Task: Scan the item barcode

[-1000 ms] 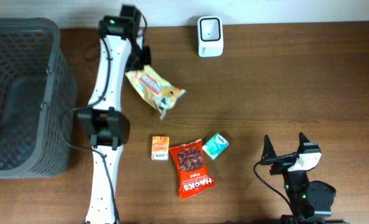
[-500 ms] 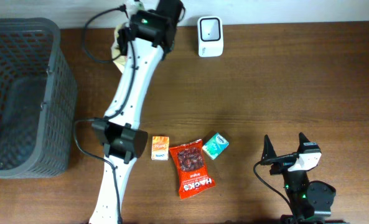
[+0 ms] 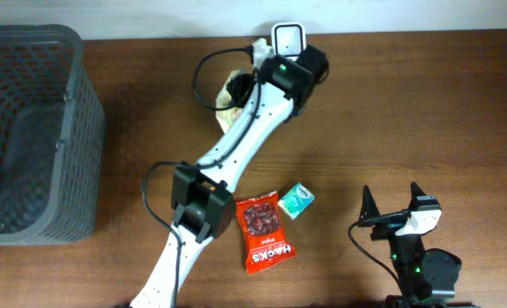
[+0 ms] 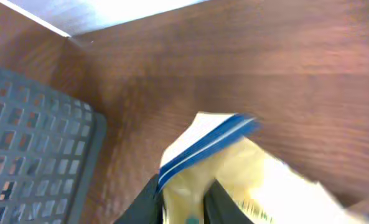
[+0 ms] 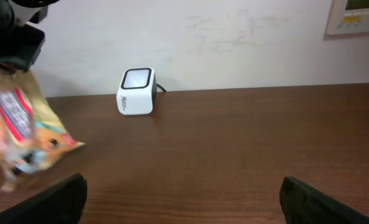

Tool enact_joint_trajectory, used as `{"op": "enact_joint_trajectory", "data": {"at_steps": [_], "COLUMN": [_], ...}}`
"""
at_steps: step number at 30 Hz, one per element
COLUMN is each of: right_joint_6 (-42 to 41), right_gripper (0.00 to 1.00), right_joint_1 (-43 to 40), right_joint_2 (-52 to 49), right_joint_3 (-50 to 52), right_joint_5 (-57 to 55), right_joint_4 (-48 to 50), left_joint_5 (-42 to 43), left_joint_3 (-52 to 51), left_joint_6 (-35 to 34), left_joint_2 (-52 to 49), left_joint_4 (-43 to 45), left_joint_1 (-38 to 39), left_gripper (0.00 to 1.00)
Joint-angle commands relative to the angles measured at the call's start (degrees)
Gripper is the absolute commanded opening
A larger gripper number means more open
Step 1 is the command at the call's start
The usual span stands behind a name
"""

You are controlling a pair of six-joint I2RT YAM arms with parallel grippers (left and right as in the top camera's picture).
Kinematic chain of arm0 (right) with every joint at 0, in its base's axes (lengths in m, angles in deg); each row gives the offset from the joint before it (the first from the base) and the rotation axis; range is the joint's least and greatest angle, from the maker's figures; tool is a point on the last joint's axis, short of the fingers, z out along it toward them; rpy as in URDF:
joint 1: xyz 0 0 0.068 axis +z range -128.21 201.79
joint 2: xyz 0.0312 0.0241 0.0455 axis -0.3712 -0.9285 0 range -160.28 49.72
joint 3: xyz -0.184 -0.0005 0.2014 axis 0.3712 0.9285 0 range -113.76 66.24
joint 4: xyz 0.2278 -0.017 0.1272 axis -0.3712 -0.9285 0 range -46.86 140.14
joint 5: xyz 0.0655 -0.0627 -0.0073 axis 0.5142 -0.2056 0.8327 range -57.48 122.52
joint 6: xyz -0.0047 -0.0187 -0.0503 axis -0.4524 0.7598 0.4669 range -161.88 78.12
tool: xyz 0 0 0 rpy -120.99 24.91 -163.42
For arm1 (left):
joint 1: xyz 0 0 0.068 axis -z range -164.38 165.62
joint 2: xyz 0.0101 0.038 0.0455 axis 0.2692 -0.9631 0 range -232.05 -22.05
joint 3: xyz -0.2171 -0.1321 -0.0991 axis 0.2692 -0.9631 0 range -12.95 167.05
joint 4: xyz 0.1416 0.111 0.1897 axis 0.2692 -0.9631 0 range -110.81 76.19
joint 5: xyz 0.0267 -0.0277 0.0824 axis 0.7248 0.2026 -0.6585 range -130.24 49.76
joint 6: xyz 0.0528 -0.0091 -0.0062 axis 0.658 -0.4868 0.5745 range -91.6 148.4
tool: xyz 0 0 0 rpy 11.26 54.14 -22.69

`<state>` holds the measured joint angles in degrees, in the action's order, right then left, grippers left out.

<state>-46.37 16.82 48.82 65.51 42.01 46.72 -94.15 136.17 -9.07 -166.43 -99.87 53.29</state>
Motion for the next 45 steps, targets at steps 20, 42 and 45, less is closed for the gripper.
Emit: {"op": "enact_joint_trajectory", "data": {"at_steps": [20,42,45], "right_joint_6": [1.3,-18.2,-18.7], "right_gripper": [0.99,0.99,0.99], "right_joint_1": [0.4,0.4,0.5], "right_joint_2": [0.3,-32.2,-51.7], "right_joint_3": [0.4,-30.9,-45.2], "right_joint_5": [-5.9,30.9,40.5], "right_joint_4": [-0.7,-1.0,-5.2], "left_joint_5": [31.9,32.1,32.1], "left_joint_3": [-0.2,-1.0,-1.0], "left_joint_6": [8.0,8.9,8.9], "left_joint_2": [15.0,15.0,15.0], "left_joint_4": [-10.7,-9.6,-10.7], "left_joint_1": [-16.5,-21.9,-23.3], "left_gripper": [0.99,0.99,0.99]}}
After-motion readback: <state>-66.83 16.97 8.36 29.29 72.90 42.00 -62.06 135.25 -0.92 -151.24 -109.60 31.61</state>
